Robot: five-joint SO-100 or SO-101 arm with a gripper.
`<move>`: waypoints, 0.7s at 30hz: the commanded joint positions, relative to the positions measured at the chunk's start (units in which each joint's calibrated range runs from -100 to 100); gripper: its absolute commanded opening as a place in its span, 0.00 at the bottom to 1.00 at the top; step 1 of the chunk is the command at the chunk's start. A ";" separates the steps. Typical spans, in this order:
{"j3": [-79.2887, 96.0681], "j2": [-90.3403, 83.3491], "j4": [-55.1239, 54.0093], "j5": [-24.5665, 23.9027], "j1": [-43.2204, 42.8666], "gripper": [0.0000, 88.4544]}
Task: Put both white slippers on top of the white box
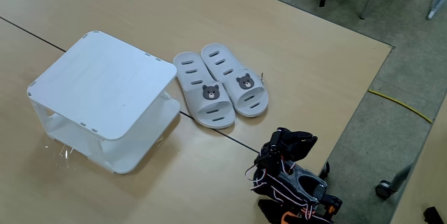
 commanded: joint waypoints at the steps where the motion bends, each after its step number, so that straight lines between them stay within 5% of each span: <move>1: 0.27 -0.06 0.09 0.42 -0.73 0.01; 7: 0.27 9.45 0.52 0.42 -0.24 0.01; 21: -0.18 90.56 0.61 0.42 0.01 0.01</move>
